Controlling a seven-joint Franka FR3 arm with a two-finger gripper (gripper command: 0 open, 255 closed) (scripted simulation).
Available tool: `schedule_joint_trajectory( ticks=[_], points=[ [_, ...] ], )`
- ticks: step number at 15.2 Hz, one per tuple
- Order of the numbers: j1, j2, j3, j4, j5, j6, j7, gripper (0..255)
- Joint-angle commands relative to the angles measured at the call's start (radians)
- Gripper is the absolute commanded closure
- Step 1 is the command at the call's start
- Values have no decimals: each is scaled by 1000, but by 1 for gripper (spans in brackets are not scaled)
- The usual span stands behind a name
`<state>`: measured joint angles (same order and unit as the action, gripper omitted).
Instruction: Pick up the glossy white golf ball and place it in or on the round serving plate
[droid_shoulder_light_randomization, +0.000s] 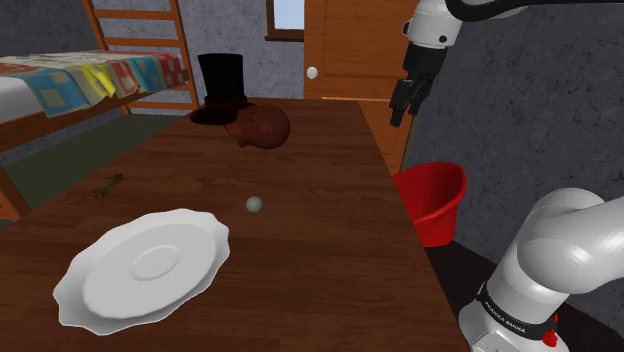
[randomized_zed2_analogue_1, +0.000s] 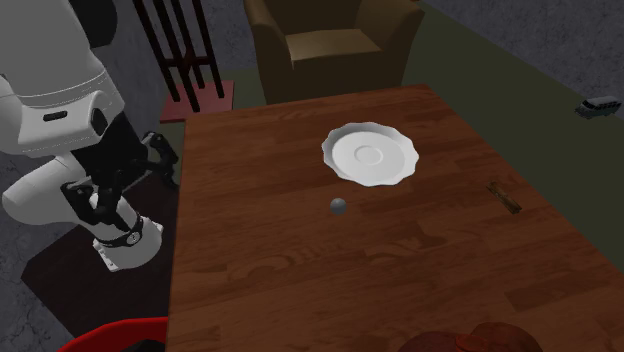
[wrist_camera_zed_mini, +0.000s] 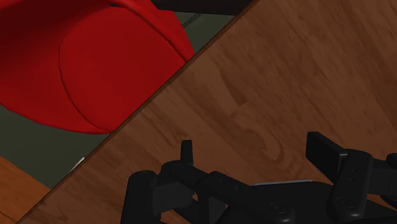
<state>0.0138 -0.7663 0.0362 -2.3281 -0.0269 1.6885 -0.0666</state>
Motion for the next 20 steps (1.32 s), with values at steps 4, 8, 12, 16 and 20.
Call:
schedule_joint_trajectory(
  ticks=[4, 8, 12, 16, 20],
  points=[
    [16, 50, 50, -14, 28, 67, 58, 0],
    [33, 134, 117, -15, 56, 157, 135, 0],
    [45, 235, 184, 5, 71, 244, 212, 0],
    [52, 350, 251, 45, 68, 324, 293, 0],
    [54, 479, 315, 107, 42, 393, 382, 0]
  ],
)
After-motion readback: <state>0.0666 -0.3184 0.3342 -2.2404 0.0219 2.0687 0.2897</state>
